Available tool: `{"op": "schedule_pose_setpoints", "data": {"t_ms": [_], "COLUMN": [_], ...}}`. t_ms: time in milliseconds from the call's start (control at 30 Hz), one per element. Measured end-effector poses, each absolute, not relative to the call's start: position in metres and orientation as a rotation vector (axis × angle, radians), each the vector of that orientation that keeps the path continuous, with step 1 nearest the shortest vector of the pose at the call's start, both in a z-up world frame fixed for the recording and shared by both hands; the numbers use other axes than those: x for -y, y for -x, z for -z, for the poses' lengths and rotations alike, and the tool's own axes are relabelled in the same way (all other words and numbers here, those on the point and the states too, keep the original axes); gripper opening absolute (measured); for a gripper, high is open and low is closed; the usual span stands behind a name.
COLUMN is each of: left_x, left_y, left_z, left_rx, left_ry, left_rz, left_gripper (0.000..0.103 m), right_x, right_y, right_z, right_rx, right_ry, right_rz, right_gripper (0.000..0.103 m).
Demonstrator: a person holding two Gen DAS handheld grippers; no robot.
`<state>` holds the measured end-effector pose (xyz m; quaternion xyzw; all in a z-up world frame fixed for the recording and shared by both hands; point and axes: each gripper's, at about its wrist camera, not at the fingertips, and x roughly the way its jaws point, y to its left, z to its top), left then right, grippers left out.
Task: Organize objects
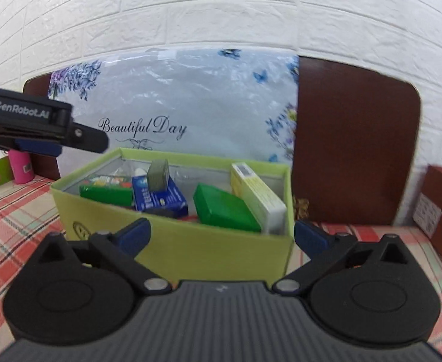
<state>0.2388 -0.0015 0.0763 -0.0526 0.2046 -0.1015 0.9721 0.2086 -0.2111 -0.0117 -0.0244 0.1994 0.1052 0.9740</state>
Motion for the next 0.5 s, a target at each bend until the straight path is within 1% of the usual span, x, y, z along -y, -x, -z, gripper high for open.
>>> {"op": "schedule_pose_setpoints", "data": {"t_ms": [33,100,133,267,500], "left_x": [0.001,0.0,0.001,0.01,0.019], "left_y": [-0.232,-0.216,-0.209,-0.179,-0.125], "left_z": [-0.077,-0.082,-0.084,-0.091,-0.083], "left_rx": [-0.408,-0.403,-0.403,-0.437,-0.46], "left_ry": [0.11,0.127,0.131,0.069,0.012], "left_rz": [0.187,0.164,0.156,0.128,0.072], "left_gripper": [0.086,0.095,0.096,0.097,0.1], "right_x": [0.215,0.22,0.223,0.229,0.236], "right_y": [-0.201,-0.191,-0.186,-0.161,-0.121], "right_z": [0.011,0.009,0.007,0.001,-0.006], "right_rx": [-0.421,-0.472,-0.497,-0.525,-0.543], "right_ry": [0.029,-0.006,-0.019,-0.032,-0.037], "right_rz": [-0.203,-0.181,-0.171,-0.169,-0.143], "right_gripper": [0.103,0.103,0.103,0.103,0.103]}}
